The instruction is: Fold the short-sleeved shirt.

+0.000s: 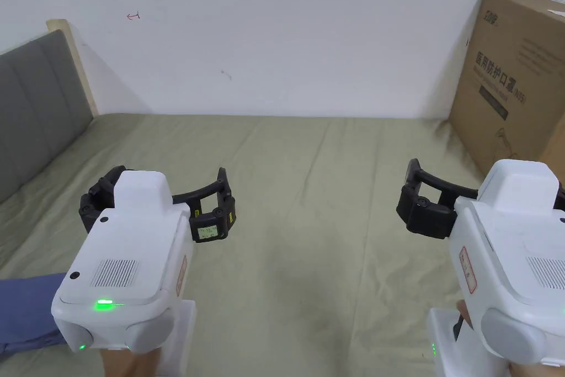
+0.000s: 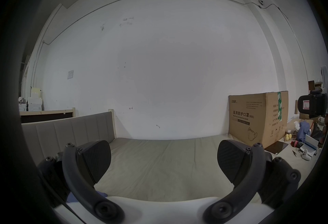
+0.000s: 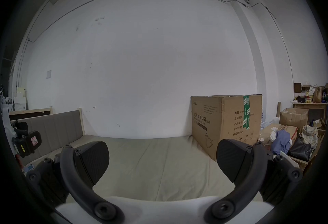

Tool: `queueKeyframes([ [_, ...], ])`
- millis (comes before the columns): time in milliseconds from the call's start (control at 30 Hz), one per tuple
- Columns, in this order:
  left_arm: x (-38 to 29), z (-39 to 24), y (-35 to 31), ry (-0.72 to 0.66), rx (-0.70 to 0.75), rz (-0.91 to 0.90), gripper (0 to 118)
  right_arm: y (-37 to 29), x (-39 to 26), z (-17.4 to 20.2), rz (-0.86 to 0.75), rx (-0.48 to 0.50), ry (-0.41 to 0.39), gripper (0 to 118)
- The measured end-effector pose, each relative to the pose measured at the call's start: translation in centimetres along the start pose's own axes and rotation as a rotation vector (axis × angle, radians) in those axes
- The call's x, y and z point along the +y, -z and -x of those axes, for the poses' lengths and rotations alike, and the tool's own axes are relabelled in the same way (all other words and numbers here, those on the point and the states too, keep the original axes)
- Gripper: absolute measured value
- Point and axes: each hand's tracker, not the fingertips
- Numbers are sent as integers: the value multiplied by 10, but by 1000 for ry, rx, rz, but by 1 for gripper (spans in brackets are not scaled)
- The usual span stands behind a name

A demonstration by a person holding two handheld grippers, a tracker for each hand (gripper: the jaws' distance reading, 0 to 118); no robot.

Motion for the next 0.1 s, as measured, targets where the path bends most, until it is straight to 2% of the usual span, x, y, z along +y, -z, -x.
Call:
queueKeyframes([
  [100,0,1,0,-3,3,0,118,0,0,-1,8,1,4,118],
])
